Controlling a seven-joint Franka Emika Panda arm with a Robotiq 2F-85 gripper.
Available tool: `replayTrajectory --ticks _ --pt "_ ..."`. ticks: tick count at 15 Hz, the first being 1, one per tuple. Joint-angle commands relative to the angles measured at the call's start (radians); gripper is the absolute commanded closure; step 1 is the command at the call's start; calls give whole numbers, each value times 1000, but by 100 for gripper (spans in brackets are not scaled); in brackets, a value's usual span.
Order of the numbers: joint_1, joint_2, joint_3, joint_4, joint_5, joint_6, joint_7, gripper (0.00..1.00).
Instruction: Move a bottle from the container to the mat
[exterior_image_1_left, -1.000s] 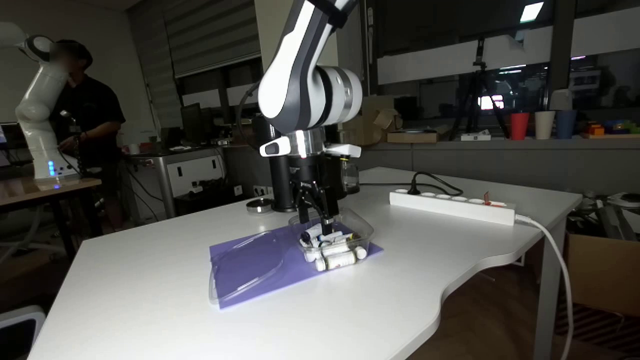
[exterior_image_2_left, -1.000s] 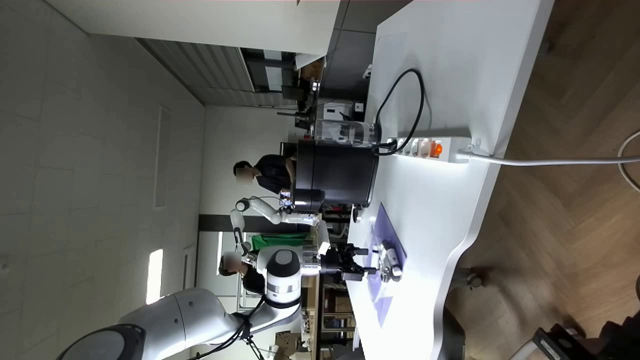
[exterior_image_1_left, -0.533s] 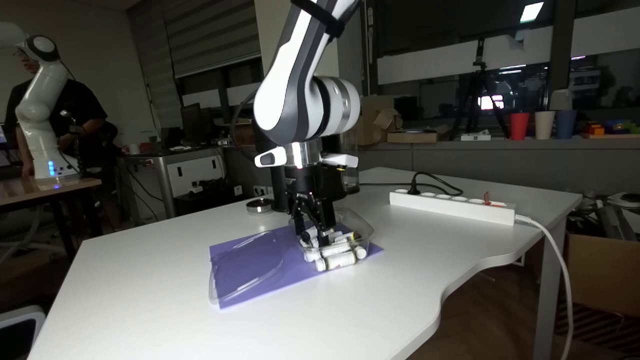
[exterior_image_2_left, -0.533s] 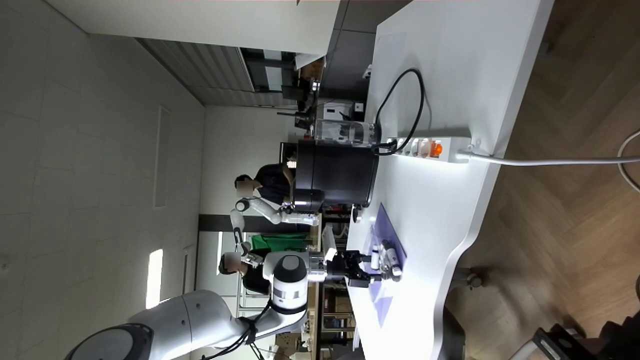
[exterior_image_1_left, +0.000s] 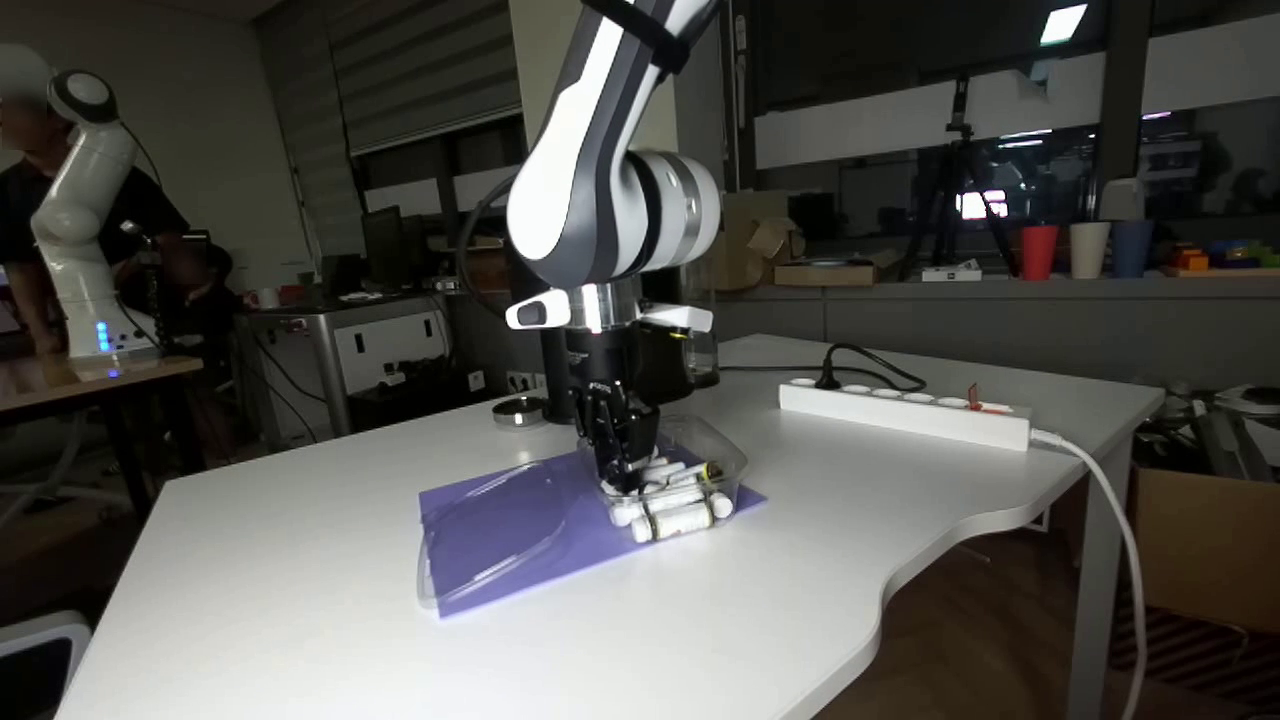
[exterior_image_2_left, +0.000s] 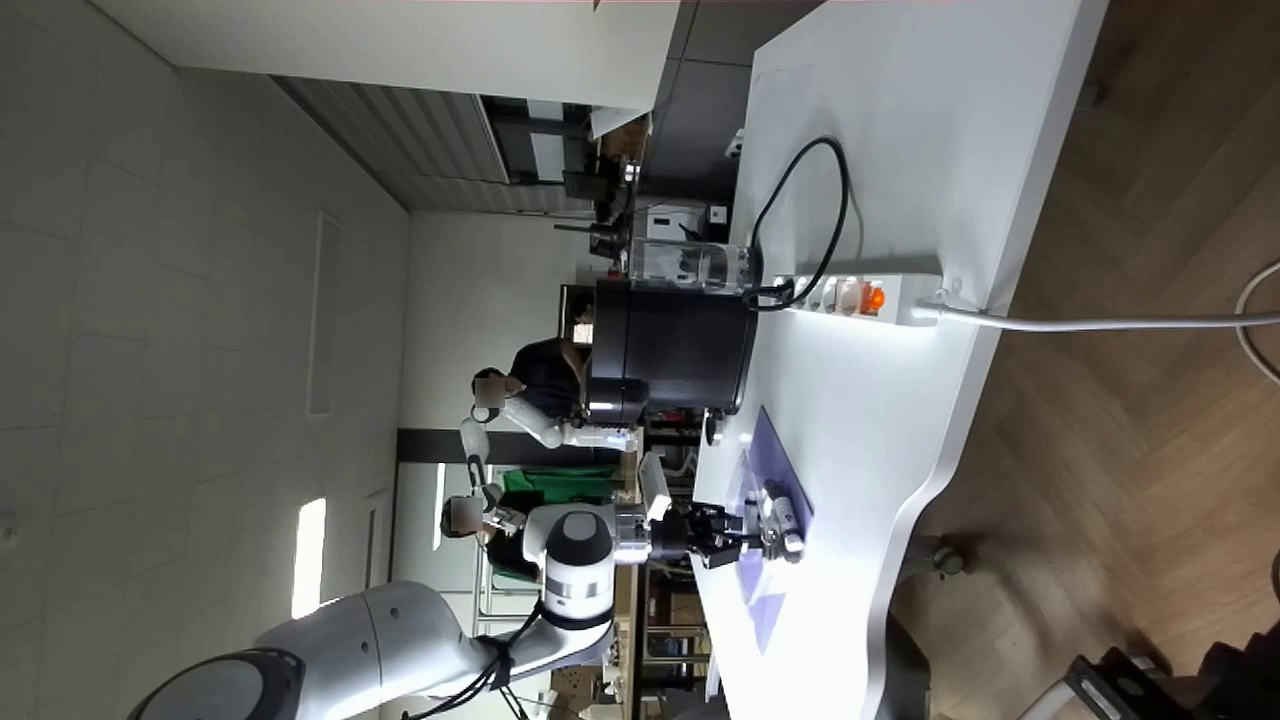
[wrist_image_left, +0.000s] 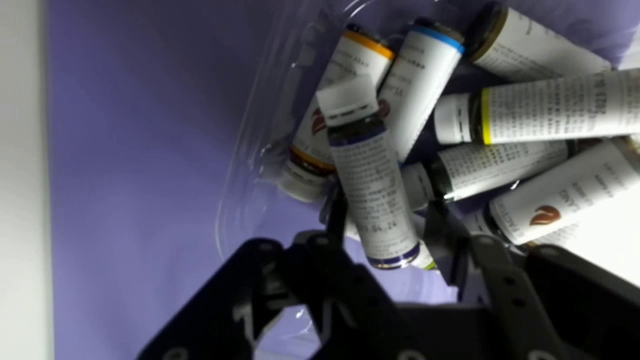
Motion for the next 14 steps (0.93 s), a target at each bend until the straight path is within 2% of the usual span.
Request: replayTrajectory --ticks 1,2,3,7,10,14 --pt "12 -22 -8 -12 -18 -12 12 88" --pt "15 -26 -9 -13 -22 -17 14 95" --pt "20 -35 -12 -14 -27 -27 14 96" --pt "31 -91 -6 -15 -30 -104 4 93" --pt "38 -134 -16 -20 -51 -103 3 93" --pt "51 -131 -64 -1 -130 -8 13 93"
